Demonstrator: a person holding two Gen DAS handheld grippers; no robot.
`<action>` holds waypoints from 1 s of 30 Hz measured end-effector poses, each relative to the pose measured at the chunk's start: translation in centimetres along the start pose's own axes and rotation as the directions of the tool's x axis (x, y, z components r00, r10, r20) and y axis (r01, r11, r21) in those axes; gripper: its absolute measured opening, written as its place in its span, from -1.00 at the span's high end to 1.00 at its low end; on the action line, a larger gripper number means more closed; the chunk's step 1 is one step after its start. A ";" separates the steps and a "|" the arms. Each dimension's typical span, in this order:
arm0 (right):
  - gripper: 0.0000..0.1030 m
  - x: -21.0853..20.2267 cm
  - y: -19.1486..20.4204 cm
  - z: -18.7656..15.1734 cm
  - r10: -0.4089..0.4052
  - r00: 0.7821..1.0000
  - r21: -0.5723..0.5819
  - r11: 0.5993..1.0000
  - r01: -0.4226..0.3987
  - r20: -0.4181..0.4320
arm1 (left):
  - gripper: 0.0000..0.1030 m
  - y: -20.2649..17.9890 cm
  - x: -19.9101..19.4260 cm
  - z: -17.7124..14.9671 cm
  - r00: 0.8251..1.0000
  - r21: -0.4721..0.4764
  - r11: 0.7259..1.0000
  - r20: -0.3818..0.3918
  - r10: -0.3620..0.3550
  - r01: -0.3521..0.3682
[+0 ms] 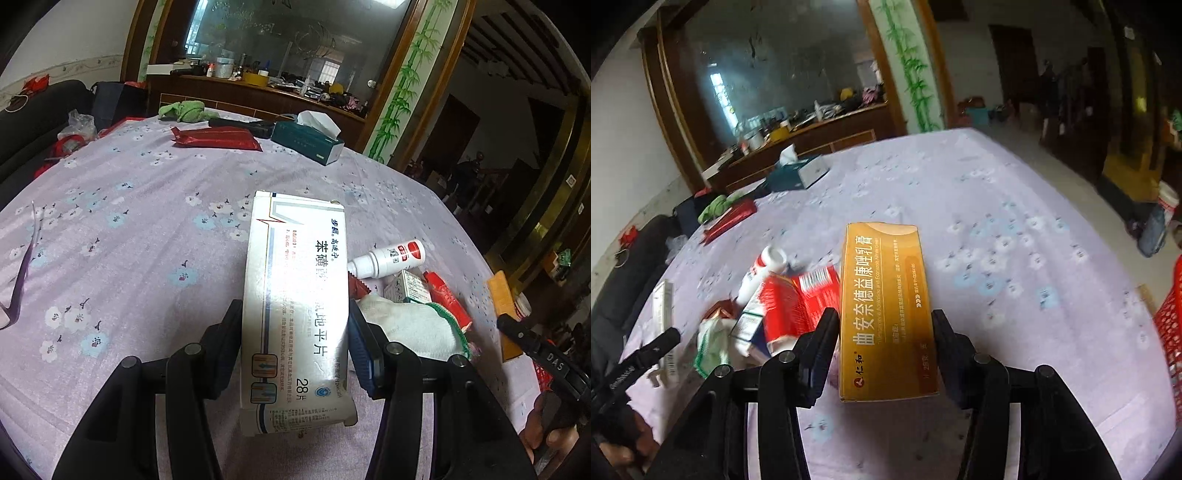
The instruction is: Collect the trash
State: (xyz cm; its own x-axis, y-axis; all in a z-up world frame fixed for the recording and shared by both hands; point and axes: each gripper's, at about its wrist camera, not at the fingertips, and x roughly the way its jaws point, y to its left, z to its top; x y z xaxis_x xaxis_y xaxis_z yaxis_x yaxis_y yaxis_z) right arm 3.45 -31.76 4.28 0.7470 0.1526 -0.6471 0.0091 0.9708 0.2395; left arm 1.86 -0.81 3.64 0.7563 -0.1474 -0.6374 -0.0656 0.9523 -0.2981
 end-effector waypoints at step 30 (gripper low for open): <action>-0.05 -1.8 -0.5 0.7 0.031 0.998 0.026 0.999 -0.032 0.059 | 0.00 0.1 -1.1 -0.1 1.000 0.002 1.000 0.019 -0.021 0.021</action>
State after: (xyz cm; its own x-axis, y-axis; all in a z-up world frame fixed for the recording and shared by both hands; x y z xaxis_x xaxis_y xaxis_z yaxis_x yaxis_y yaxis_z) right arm 2.51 -32.64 5.83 0.7848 0.1714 -0.5955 0.0018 0.9603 0.2788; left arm 0.96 -0.60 4.28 0.7699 -0.1621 -0.6172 -0.0484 0.9496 -0.3098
